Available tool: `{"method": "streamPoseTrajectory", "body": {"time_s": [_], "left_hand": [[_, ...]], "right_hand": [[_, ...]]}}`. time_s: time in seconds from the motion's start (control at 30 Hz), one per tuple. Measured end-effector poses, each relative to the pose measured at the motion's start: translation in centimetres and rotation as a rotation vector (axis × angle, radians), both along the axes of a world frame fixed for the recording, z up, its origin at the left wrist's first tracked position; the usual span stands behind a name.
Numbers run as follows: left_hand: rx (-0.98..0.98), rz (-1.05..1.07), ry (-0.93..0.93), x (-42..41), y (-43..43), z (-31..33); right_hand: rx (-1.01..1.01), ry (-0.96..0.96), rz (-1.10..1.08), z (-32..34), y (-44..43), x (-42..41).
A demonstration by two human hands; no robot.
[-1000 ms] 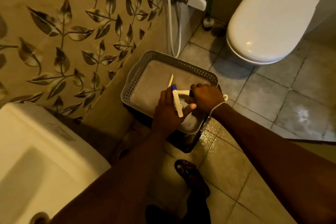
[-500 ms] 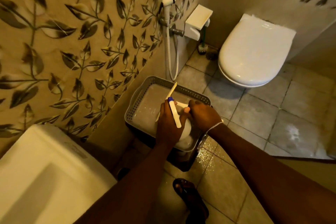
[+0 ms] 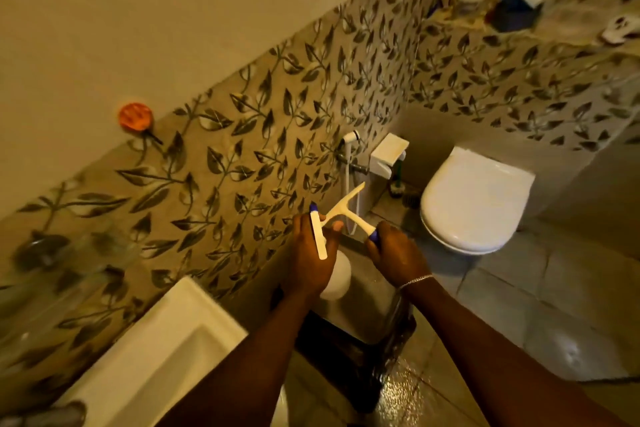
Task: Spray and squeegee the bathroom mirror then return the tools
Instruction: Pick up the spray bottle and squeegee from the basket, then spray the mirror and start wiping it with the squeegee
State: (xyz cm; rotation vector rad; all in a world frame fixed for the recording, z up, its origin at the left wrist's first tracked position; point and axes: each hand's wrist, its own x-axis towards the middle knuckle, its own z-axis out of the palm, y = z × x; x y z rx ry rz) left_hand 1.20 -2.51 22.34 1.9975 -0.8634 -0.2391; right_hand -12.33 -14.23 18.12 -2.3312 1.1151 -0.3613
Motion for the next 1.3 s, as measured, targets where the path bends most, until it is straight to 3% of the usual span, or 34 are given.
{"method": "streamPoseTrajectory", "body": {"time_s": [0.57,0.9,1.3], "left_hand": [[-0.392,0.166,-0.280,6.6,10.1,24.5],[-0.601,0.339,-0.386,9.6,17.6,35.8],[-0.787,0.617,-0.553,14.7,33.2,44.5]], "right_hand": [[-0.210,-0.465,-0.022,24.5,7.1,5.8],[-0.352,-0.763,0.130,38.8,13.3,10.2],[-0.161,-1.118,0.425,48.3,26.1,19.4]]}}
